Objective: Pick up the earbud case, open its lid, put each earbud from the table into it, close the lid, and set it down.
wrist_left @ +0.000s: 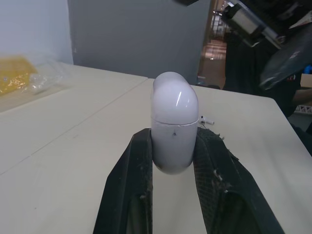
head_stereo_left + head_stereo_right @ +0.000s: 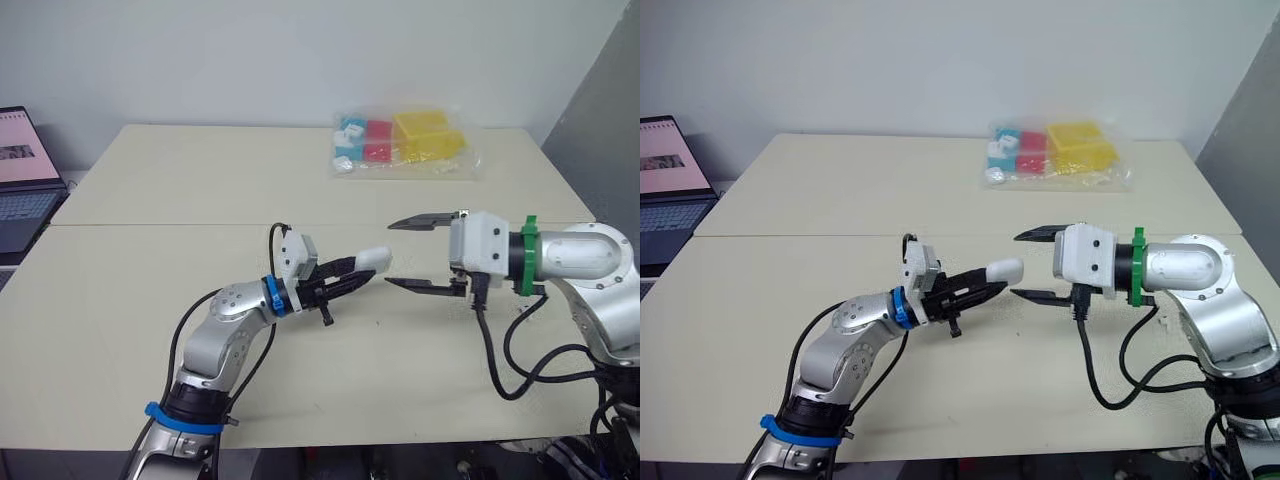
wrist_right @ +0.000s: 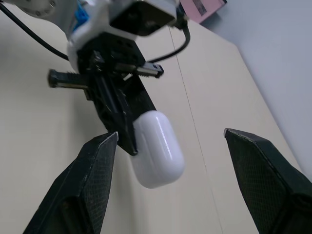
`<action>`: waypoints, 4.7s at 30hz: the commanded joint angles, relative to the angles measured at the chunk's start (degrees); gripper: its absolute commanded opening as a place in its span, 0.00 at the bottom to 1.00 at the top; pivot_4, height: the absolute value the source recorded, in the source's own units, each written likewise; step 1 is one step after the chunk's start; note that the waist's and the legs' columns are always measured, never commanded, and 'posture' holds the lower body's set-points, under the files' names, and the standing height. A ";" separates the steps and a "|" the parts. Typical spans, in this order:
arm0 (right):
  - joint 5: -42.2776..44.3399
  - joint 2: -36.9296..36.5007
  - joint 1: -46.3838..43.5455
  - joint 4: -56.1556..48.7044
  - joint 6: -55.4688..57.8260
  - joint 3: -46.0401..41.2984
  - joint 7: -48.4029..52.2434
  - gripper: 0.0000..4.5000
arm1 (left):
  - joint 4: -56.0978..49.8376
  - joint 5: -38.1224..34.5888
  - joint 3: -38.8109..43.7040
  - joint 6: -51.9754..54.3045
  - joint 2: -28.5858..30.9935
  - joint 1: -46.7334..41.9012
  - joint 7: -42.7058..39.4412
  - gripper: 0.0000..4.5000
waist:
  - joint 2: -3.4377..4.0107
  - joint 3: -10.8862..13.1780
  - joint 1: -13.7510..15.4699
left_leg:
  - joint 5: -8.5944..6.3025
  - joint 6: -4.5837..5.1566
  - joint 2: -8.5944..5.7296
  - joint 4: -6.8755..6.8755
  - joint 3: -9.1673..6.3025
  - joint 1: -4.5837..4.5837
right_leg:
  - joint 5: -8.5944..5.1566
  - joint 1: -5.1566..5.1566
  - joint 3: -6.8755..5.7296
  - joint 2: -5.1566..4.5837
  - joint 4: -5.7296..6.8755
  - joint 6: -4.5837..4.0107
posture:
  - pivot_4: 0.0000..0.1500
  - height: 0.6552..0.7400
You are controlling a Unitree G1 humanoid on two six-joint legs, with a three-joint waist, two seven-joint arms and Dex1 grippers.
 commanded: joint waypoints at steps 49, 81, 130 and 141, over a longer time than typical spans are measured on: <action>3.70 -2.82 -3.20 0.62 4.81 -4.34 1.33 0.81 | -0.73 3.39 -2.20 -5.73 1.57 -0.54 -1.21 0.17 | 0.01 0.01 0.04 | -0.01 0.00 0.01 -0.05 -0.01 -0.07 | -0.01 -0.03 -0.02 0.00 -0.08 -0.01 | 1.00 1.00; 9.20 -4.74 28.54 2.30 41.26 -28.91 -23.54 0.81 | -6.54 3.26 -3.25 -7.81 2.63 3.75 -2.85 0.17 | 0.02 0.02 0.10 | -0.02 0.01 -0.01 -0.09 -0.05 -0.44 | 0.02 -0.17 -0.04 0.00 -0.43 0.08 | 1.00 1.00; 7.59 -8.33 31.59 7.67 26.64 -23.98 -14.93 0.09 | -7.07 4.67 -3.70 -8.91 4.47 4.75 -2.23 0.17 | 0.06 0.02 -0.07 | -0.02 0.01 -0.01 -0.09 -0.04 -0.33 | 0.03 -0.10 -0.02 0.01 -0.37 0.10 | 1.00 1.00; -6.65 -24.32 27.08 16.40 -6.22 -3.87 11.11 0.09 | -9.20 4.55 -3.68 -8.28 5.57 6.37 -1.99 0.17 | 0.05 0.05 -0.05 | -0.02 0.00 -0.03 -0.07 -0.01 -0.29 | 0.02 -0.08 -0.03 -0.01 -0.42 0.10 | 1.00 1.00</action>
